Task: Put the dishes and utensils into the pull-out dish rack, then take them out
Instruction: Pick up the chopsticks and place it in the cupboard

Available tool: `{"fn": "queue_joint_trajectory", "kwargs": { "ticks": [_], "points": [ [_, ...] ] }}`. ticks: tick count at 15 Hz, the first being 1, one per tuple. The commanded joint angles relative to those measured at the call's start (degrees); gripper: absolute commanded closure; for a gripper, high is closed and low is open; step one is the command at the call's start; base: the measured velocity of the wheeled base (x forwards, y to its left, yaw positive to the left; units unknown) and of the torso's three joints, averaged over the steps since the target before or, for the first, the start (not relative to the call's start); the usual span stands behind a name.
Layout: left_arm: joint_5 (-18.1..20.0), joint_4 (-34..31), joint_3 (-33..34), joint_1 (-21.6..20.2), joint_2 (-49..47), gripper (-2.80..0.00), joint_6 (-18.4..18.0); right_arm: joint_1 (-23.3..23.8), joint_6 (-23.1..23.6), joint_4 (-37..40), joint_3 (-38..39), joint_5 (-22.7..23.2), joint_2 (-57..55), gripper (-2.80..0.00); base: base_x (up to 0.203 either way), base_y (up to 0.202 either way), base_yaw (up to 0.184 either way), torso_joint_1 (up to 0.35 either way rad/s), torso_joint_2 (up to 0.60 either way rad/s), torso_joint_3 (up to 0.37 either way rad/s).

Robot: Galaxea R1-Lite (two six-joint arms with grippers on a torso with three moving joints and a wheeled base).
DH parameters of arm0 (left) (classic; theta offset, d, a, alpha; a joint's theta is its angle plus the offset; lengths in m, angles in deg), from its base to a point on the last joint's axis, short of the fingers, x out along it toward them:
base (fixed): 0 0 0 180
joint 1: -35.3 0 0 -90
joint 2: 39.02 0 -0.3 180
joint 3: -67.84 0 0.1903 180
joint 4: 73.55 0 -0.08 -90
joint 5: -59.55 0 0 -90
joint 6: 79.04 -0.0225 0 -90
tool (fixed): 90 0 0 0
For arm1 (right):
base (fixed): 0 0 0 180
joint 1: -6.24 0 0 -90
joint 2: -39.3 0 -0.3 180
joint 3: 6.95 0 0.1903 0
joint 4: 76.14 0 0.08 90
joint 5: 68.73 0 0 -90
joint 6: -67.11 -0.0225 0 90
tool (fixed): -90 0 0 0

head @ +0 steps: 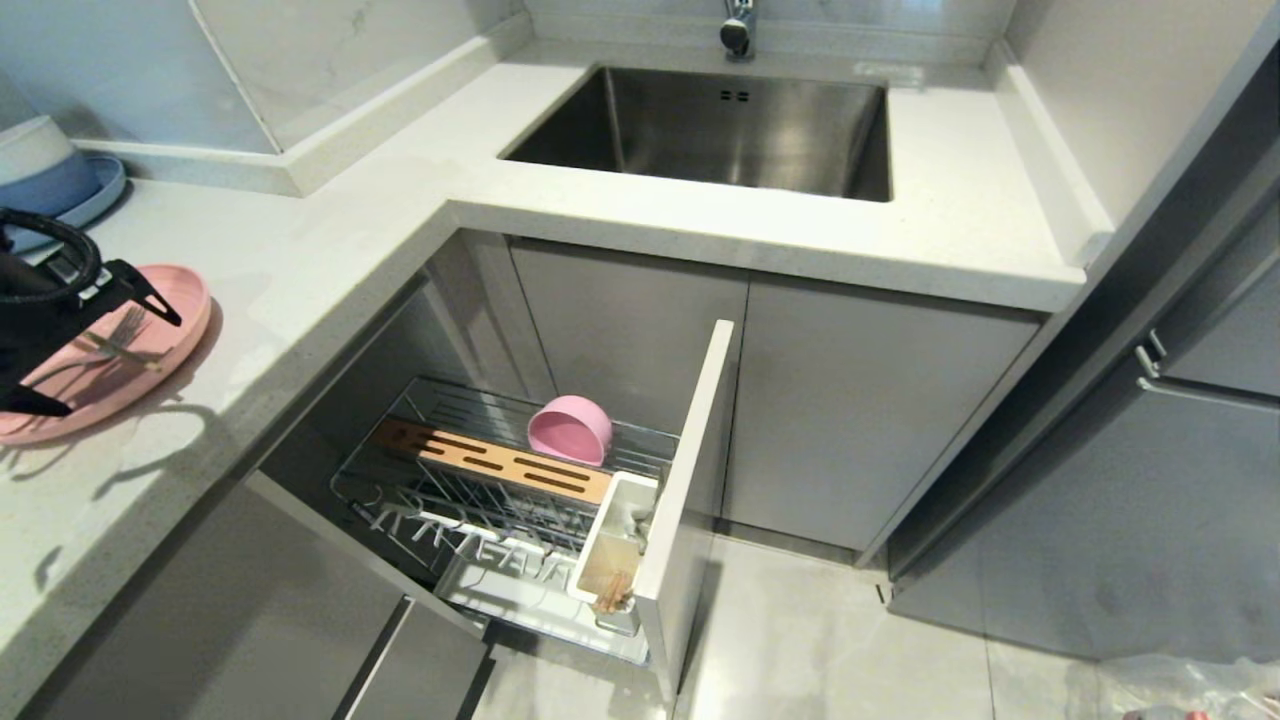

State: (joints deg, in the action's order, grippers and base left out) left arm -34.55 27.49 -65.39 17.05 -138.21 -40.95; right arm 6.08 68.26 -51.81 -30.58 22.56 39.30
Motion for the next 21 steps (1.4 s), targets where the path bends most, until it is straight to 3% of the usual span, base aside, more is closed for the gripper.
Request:
{"fn": "queue_joint_trajectory", "kwargs": {
  "ticks": [1,13,14,21],
  "points": [
    [-0.10,-0.23,-0.08,-0.03,-0.30,-2.80,0.22,-0.02,0.05,0.00,0.00,0.03,0.00,0.00,0.000,0.000,0.000,0.000,0.00,0.000],
    [-0.90,0.57,-0.88,-0.03,-2.23,-2.80,-0.21,-0.02,0.00,0.00,0.00,0.03,0.00,0.00,0.000,0.000,0.000,0.000,0.00,0.000],
    [-0.90,0.57,-0.88,0.22,-2.32,0.00,-0.30,-0.02,0.08,0.00,0.00,0.03,0.00,0.00,0.000,0.000,0.000,0.000,0.00,0.000],
    [-1.96,0.93,-0.88,0.50,-1.97,0.00,-0.21,-0.02,0.08,0.00,0.00,0.03,0.00,0.00,0.000,0.000,0.000,0.000,0.00,0.000]
  ]
}}
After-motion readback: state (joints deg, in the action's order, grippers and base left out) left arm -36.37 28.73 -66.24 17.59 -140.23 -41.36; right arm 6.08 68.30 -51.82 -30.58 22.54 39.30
